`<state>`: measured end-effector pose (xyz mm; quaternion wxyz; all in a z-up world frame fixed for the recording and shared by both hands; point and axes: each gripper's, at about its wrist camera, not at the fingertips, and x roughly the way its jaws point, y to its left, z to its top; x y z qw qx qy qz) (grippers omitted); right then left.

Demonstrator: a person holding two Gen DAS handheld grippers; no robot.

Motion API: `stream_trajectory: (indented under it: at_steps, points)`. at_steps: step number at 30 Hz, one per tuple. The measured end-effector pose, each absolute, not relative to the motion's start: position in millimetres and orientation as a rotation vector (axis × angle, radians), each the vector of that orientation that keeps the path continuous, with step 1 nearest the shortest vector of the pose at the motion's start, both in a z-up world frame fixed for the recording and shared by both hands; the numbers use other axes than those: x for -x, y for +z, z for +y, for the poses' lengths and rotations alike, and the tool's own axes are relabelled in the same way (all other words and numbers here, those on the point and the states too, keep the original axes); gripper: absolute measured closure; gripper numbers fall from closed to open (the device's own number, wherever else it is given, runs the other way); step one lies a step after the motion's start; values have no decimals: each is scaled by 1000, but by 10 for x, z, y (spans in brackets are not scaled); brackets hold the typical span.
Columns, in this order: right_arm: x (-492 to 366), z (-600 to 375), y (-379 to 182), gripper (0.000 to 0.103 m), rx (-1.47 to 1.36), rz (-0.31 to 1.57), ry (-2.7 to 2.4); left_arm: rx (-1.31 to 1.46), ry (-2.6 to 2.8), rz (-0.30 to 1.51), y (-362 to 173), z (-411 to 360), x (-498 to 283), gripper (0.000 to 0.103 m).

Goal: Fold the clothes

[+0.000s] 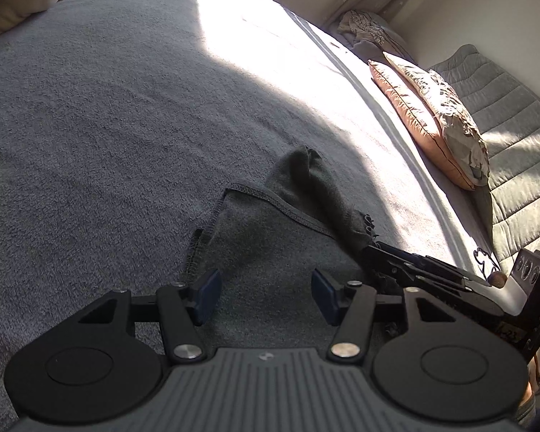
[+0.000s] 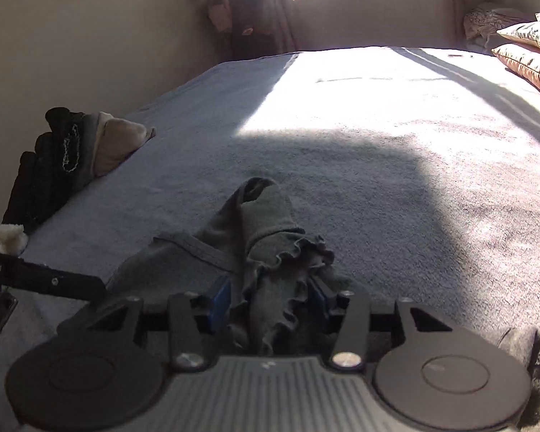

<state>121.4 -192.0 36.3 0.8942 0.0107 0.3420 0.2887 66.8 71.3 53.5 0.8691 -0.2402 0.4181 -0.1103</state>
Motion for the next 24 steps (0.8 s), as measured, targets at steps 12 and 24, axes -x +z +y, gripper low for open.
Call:
stream_trajectory:
  at_steps: [12,24]
  points:
    - [-486,-1387,461,99,548,533,899,540,-221,863,562,793,-692,45]
    - [-1494,-2150,226,26,-244,731,499,533,-236,877,542,731,-714,42]
